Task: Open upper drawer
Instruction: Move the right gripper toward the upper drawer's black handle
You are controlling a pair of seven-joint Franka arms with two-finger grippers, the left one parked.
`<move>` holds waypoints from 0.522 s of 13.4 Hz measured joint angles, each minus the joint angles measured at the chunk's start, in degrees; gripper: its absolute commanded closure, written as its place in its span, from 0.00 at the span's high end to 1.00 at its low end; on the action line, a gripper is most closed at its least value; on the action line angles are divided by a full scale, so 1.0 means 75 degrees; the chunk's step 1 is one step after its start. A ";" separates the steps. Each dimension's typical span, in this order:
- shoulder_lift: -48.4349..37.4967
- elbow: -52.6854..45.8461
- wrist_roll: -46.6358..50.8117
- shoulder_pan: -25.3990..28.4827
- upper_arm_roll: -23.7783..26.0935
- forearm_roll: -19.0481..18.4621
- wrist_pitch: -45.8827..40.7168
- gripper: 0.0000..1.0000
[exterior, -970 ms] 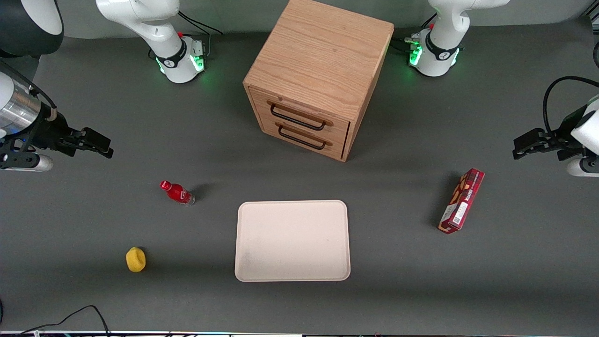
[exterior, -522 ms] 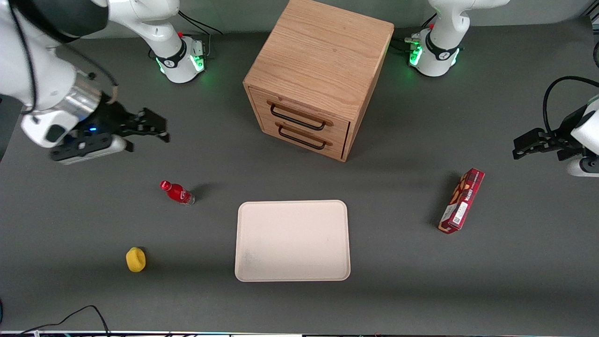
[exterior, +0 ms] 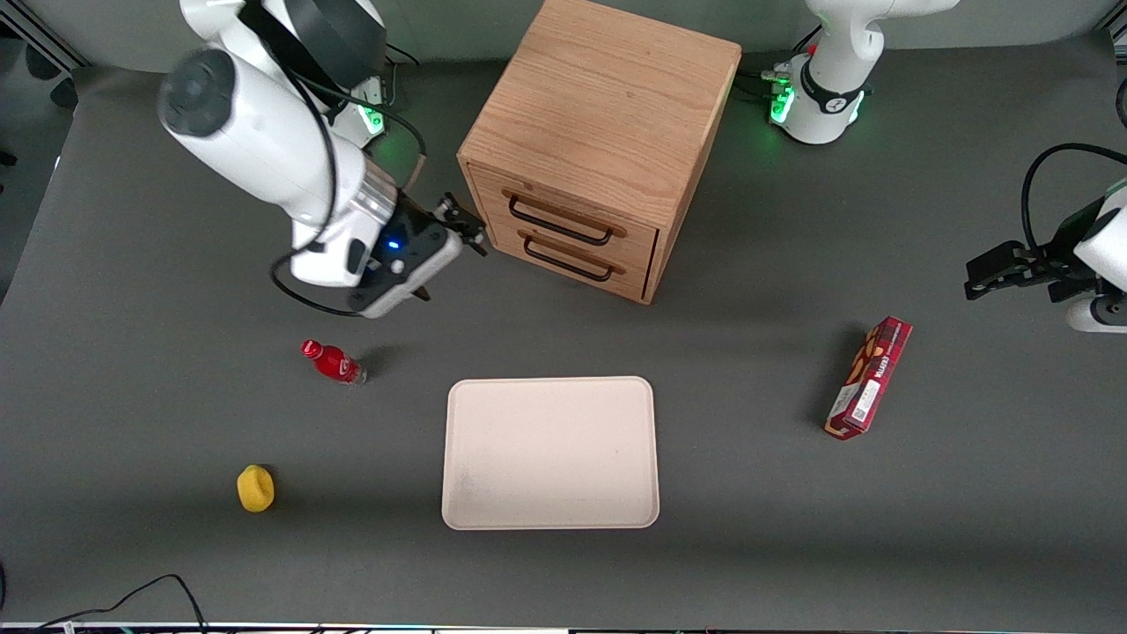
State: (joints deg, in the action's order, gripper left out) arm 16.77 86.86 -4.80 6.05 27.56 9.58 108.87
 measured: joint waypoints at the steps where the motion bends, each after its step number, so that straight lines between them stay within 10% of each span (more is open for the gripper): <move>1: 0.0265 -0.0132 -0.0270 0.0007 0.0030 0.0002 -0.0041 1.00; 7: 0.0737 -0.0458 -0.0937 0.0480 0.0287 -0.0039 -0.0401 1.00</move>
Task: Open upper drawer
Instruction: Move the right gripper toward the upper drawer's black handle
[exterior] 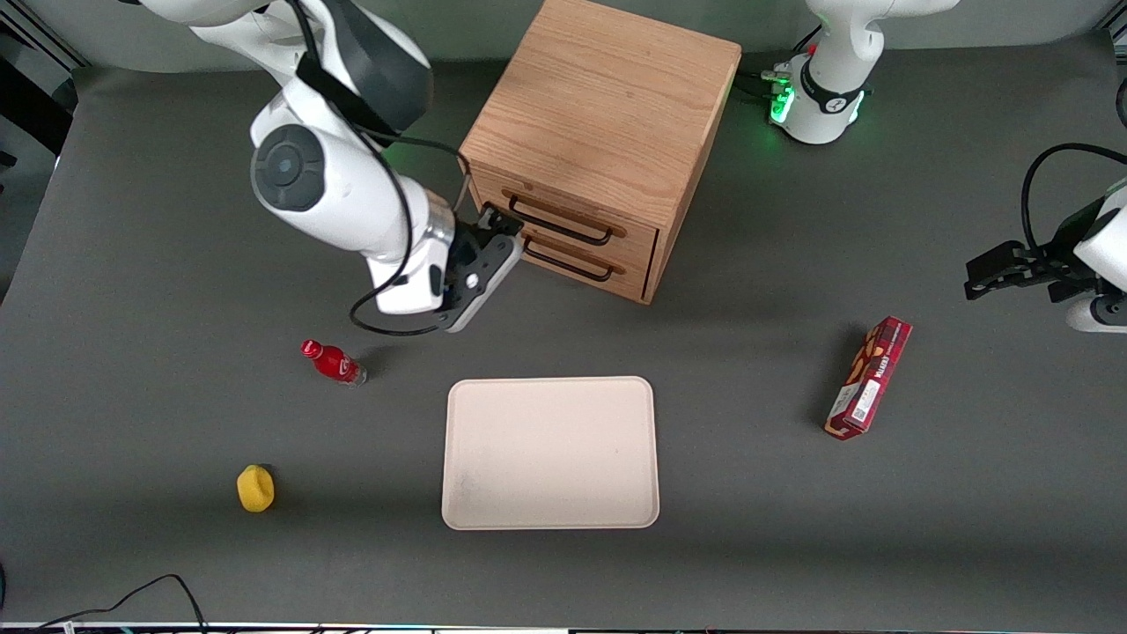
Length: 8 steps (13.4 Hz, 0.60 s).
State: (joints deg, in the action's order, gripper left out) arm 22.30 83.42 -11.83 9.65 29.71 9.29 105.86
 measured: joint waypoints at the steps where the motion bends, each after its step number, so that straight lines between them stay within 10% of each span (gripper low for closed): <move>1: 0.0022 -0.0002 -0.0195 0.0153 0.0004 -0.0088 -0.0005 1.00; 8: 0.0228 0.0265 -0.0919 0.0259 0.0013 -0.0146 -0.0055 1.00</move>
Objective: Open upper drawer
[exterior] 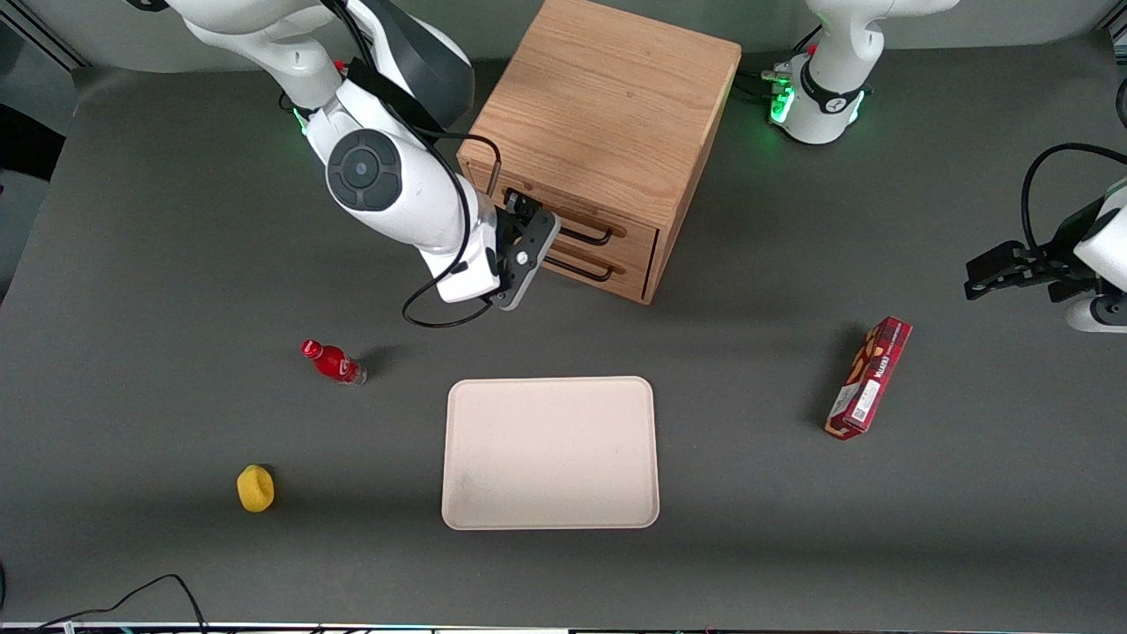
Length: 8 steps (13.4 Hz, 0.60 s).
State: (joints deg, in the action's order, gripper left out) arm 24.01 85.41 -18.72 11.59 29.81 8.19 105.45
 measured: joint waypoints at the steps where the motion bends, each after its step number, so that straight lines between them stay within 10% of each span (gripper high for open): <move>1: 0.0040 0.0037 -0.0007 0.0013 0.0063 -0.0001 0.0008 1.00; 8: 0.0269 0.0257 -0.0007 0.0371 0.0181 -0.0265 0.0195 1.00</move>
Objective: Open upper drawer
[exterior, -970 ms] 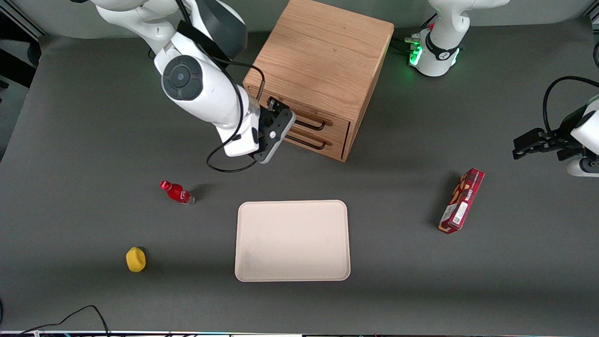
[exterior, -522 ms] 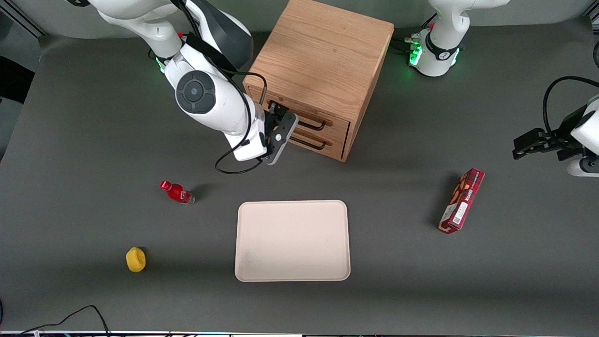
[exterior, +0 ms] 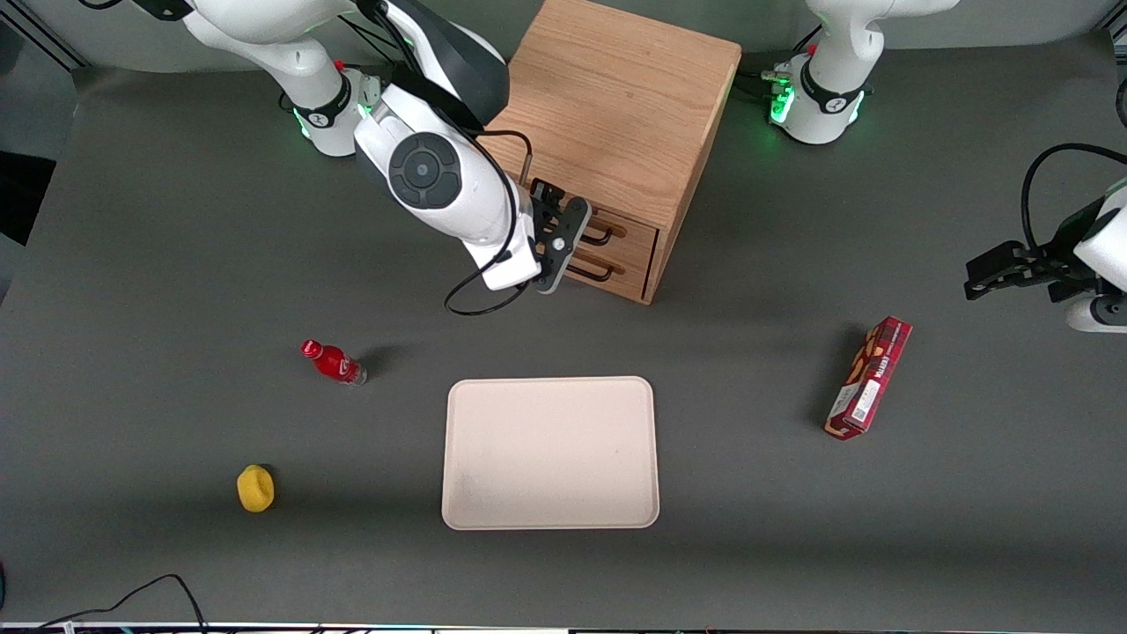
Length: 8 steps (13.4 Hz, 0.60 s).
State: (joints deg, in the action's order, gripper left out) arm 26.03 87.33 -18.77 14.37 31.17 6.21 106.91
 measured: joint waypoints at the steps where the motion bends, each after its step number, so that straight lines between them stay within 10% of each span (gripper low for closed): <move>1: 0.0001 0.0081 0.0000 0.0005 0.0002 -0.0072 0.0045 1.00; 8: 0.0099 0.0376 0.0000 0.0031 0.0010 -0.0113 0.0325 1.00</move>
State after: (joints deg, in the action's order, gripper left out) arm 26.77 90.16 -18.77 14.61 31.25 5.36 109.35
